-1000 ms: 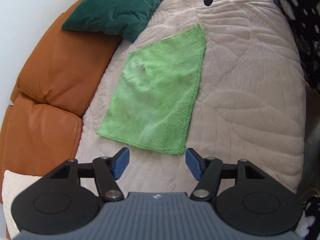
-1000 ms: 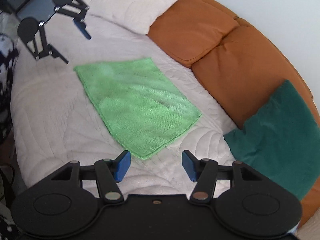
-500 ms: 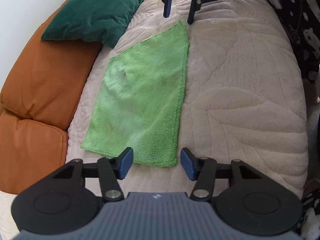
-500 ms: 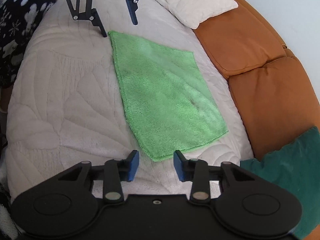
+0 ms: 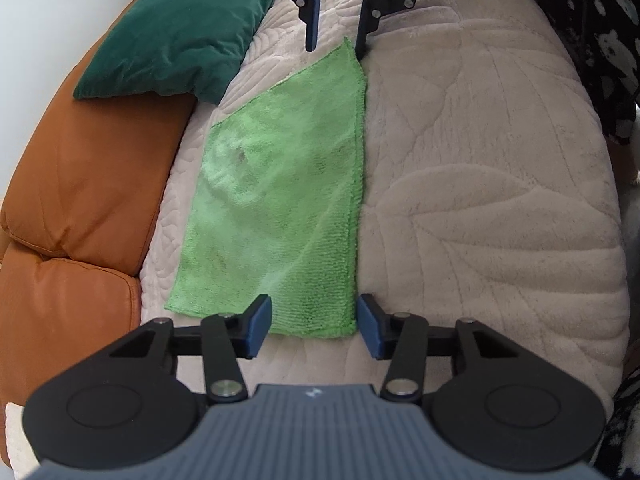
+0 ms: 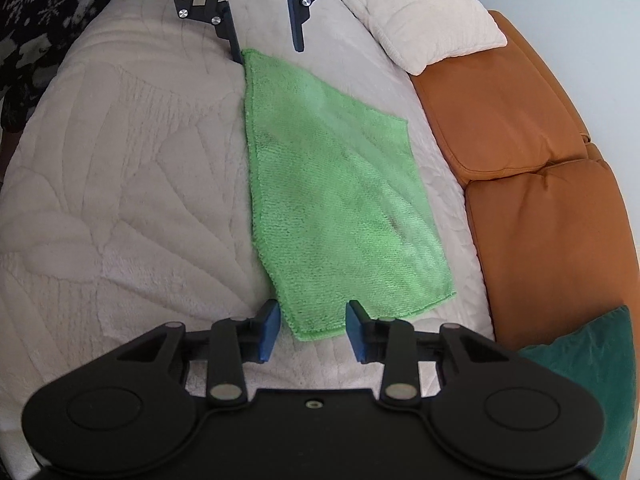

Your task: Fold towel

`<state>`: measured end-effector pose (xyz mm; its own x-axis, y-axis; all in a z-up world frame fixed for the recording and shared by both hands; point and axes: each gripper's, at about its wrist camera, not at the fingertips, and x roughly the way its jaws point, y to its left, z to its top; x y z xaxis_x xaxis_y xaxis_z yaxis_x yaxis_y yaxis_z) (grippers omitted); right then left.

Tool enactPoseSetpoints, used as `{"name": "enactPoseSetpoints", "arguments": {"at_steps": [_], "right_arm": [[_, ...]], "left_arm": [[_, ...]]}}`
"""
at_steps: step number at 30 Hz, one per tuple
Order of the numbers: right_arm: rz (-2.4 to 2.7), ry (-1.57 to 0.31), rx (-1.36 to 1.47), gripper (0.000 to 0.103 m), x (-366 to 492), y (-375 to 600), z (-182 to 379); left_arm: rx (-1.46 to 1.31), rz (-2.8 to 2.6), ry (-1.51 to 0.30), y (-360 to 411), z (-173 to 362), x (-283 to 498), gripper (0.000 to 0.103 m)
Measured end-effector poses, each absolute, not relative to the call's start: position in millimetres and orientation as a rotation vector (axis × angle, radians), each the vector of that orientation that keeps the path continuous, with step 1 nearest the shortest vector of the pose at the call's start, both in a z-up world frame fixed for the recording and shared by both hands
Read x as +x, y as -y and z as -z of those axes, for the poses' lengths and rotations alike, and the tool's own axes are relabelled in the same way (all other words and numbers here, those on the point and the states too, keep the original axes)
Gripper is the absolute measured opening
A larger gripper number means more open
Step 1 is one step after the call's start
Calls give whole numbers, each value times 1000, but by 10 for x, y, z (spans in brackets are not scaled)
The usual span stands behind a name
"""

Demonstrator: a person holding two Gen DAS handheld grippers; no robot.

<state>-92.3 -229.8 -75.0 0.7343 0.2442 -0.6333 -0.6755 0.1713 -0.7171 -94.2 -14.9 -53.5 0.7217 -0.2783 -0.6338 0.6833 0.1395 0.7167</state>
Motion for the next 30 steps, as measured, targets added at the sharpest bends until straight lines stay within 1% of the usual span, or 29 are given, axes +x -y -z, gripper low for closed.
{"name": "enactPoseSetpoints", "arguments": {"at_steps": [1,3,5,6,8,19,30], "right_arm": [[-681,-422,-1230,33,-917,2297,750],[-691,-441,-1215,21,-902,2287,746],[-707,-462,-1208,10,-895,2279,744],[-711,-467,-1213,7,-893,2276,751],[-714,-476,-1220,6,-889,2278,764],[-697,-492,-1157,4,-877,2344,692],[-695,-493,-1128,3,-800,2321,652]], "left_arm": [[1244,723,-397,151,530,-928,51],[1230,734,-411,151,516,-905,41],[1208,754,-440,145,503,-894,24],[1249,752,-440,139,514,-911,21],[1290,758,-436,132,549,-955,10],[1211,771,-460,71,494,-931,5],[1183,768,-471,36,442,-919,5]]}}
